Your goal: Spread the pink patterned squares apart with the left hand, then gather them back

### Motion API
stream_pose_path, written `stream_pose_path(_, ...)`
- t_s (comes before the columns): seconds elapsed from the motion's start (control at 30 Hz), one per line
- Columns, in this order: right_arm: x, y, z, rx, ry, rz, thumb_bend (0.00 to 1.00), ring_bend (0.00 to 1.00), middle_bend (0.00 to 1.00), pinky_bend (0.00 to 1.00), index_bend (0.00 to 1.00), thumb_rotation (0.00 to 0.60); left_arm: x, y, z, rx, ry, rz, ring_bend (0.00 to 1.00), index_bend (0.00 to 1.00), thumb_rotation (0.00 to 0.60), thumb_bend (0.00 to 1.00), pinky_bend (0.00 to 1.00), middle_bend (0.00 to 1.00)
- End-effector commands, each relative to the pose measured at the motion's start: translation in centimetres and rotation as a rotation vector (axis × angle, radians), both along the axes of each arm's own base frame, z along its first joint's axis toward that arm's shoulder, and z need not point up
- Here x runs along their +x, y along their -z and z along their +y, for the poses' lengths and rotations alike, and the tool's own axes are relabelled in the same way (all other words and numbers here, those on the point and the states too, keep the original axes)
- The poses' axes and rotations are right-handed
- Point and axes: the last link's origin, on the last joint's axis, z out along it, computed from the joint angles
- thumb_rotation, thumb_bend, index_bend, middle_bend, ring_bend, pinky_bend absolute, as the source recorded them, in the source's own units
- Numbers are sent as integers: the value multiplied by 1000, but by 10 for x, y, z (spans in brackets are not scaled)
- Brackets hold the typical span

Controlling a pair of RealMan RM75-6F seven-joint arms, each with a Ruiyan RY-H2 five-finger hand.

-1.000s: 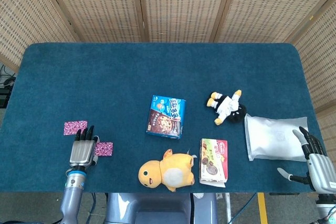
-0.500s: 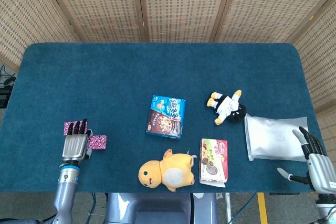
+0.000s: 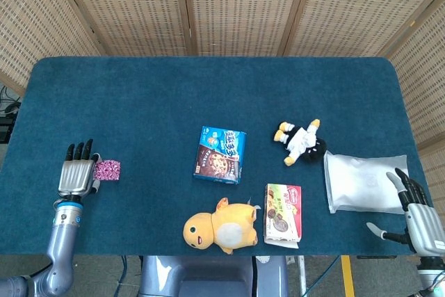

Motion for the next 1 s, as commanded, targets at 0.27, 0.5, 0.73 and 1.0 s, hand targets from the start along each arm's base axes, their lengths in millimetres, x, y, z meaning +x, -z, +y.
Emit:
stream_pose_path(0.27,-1,1,-1,2,4,4,105,0,0,0,43,600,-30,-9,18,10,-52,35,0,548,600,339,0,0)
stream_pose_path(0.5,-1,2,-1,3,5,3,106,0,0,0,43,600,-37,-4,20,5,-68,34,0,548,600,337,0,0)
stream_pose_path(0.73,-1,2,-1,5,6,4,105,0,0,0,43,600,-36,-1,20,-1,-62,39,0,548,600,317,0,0)
stream_pose_path(1.0,0,1,-1,1,3,2,105,0,0,0,43,600,-42,4,19,-17,-77,54,0,546,600,295,0,0)
